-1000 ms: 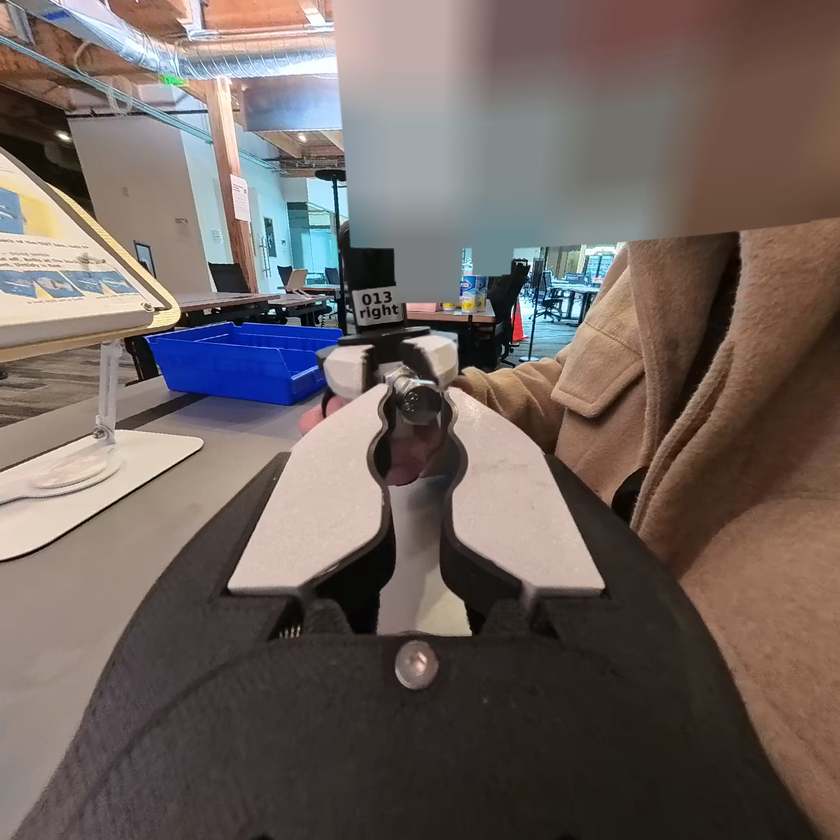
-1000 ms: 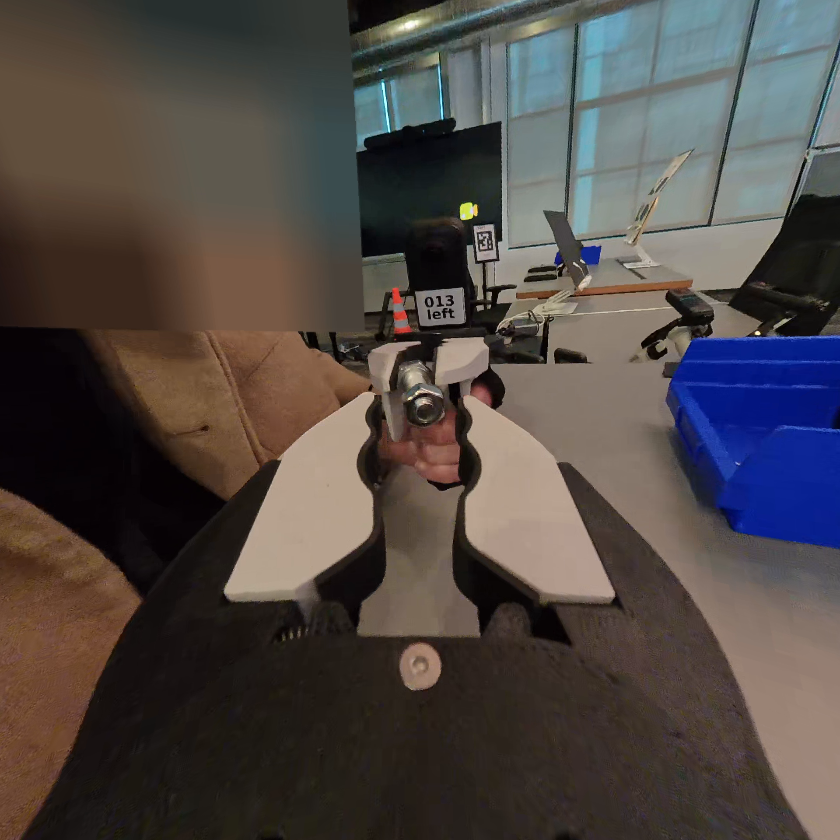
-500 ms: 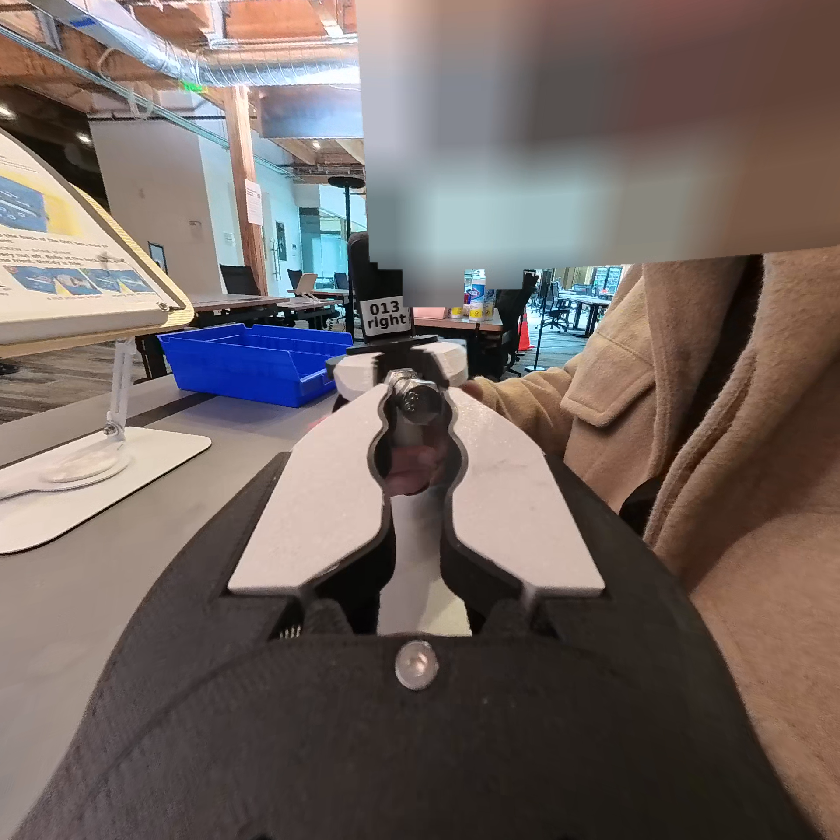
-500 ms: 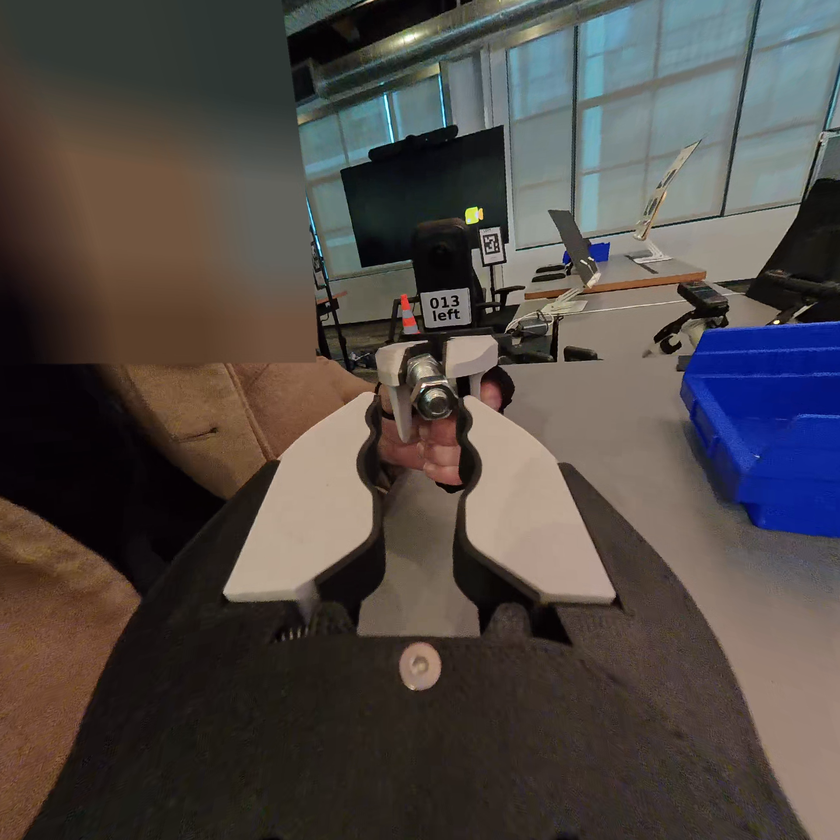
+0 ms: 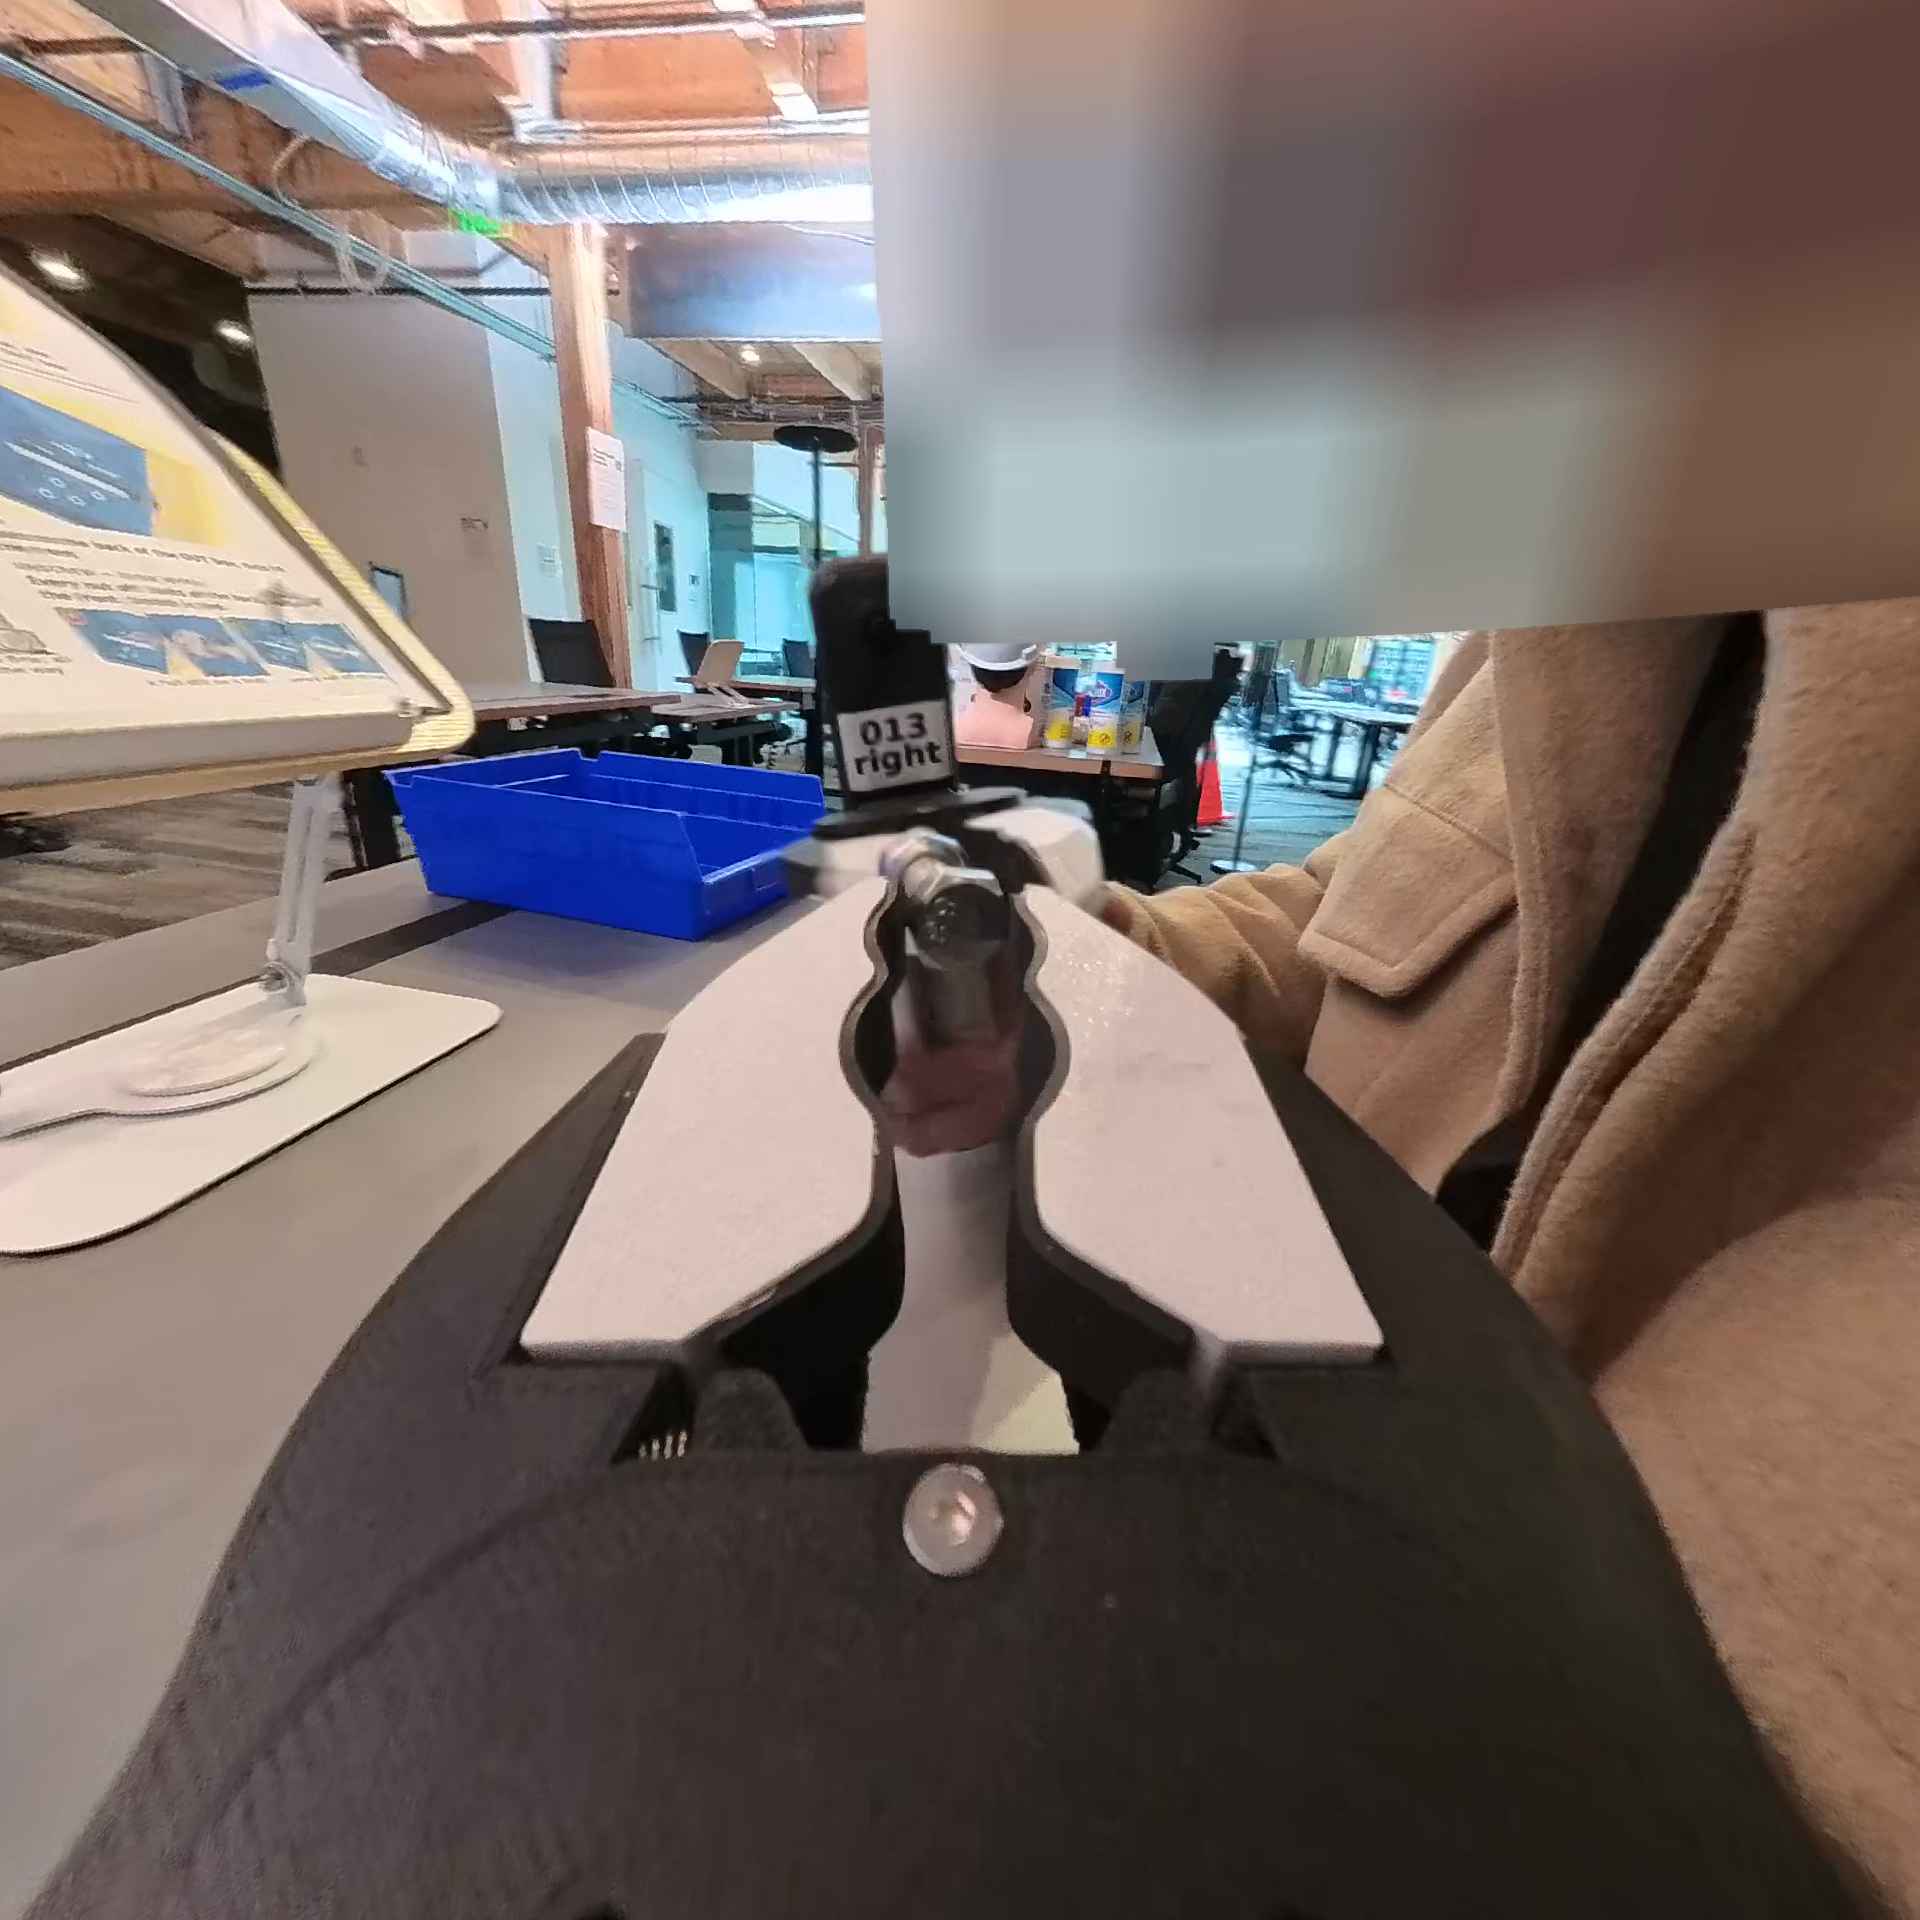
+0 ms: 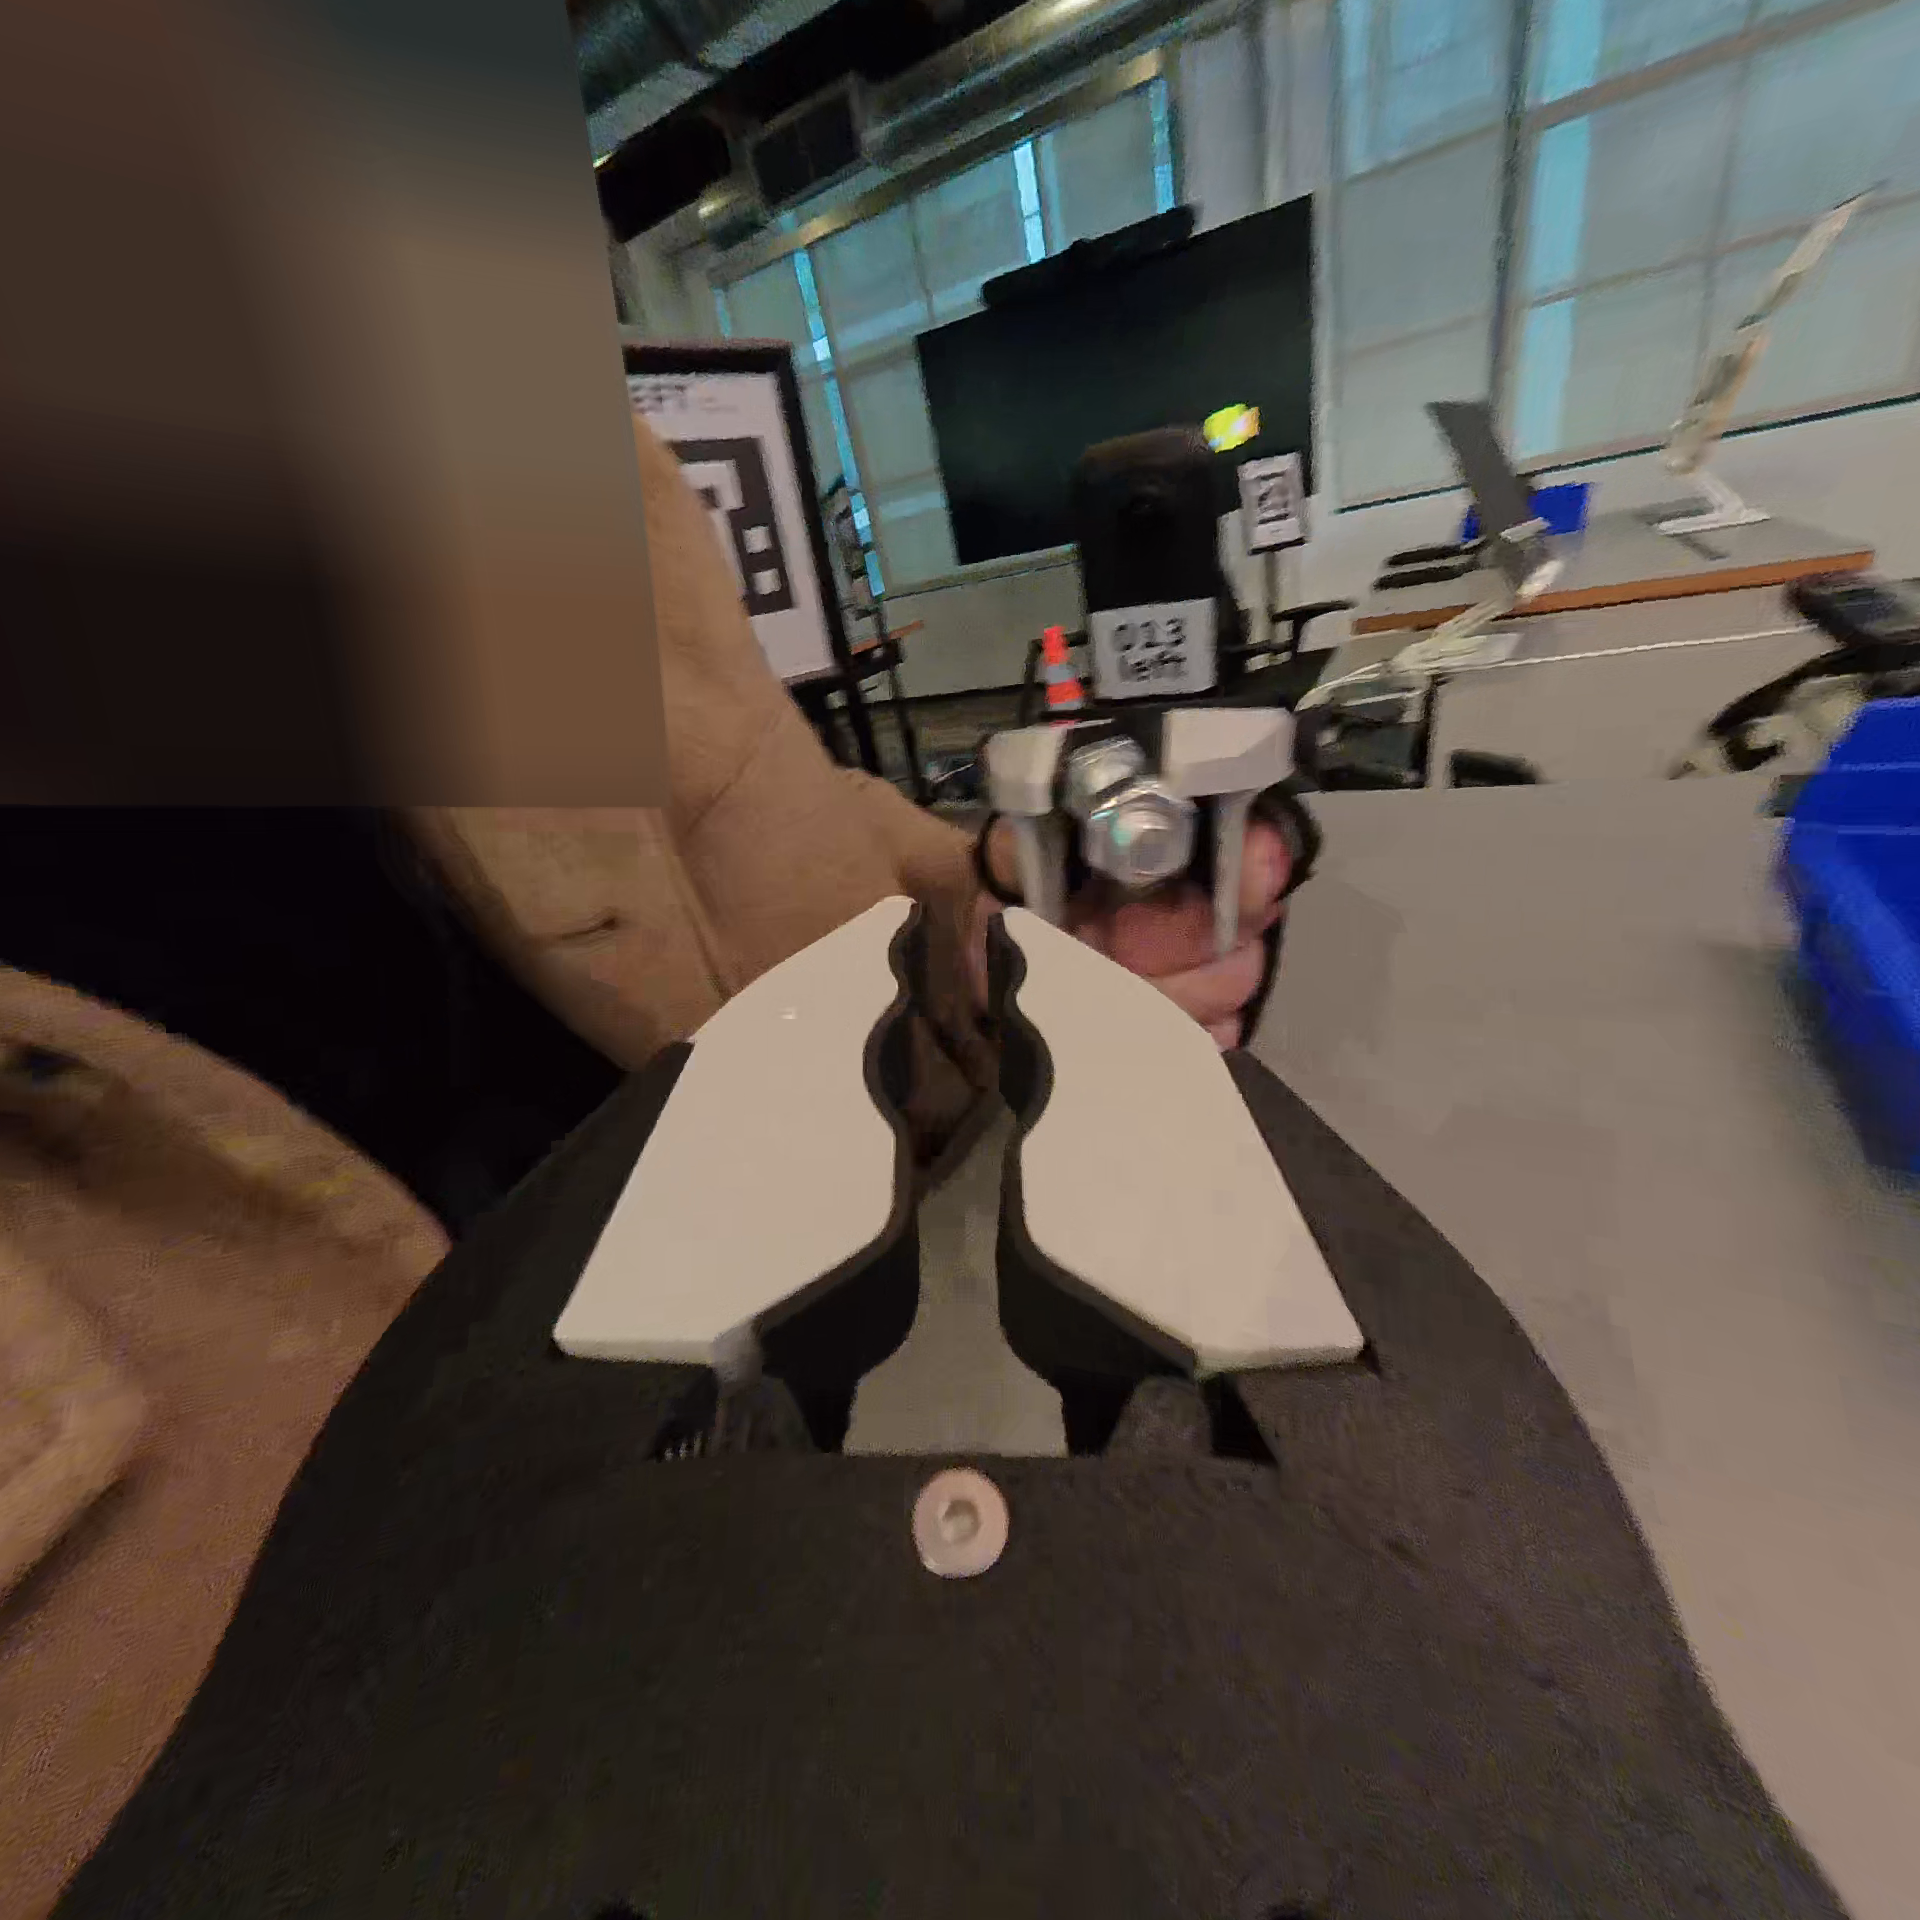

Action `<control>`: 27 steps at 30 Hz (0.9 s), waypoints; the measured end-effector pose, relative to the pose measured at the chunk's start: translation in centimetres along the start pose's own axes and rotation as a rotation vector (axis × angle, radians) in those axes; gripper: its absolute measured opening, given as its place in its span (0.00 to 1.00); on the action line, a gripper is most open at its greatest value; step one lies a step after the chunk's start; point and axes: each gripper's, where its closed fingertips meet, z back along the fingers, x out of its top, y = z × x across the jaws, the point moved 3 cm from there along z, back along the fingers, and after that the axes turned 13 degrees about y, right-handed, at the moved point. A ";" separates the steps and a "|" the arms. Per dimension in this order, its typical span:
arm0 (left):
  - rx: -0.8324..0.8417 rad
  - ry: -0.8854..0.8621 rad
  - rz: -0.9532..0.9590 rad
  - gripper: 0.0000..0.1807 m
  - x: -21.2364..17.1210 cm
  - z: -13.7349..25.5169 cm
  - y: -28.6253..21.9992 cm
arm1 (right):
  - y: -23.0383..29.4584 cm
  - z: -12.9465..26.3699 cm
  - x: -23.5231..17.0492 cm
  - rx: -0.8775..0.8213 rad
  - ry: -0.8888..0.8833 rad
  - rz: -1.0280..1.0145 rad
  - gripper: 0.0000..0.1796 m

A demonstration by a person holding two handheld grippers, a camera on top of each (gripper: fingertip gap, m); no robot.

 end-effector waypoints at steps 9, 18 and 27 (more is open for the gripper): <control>-0.001 0.005 -0.008 0.10 0.0 -0.3 0.0 | -1.6 0.7 0.2 -0.079 -0.060 -0.083 0.14; 0.023 0.065 -0.071 0.10 -0.6 -0.9 -0.3 | -1.8 0.3 0.3 -0.047 -0.125 -0.173 0.16; 0.037 0.079 -0.094 0.10 -0.9 -1.1 -0.3 | -1.8 0.4 -0.1 -0.042 -0.108 -0.171 0.11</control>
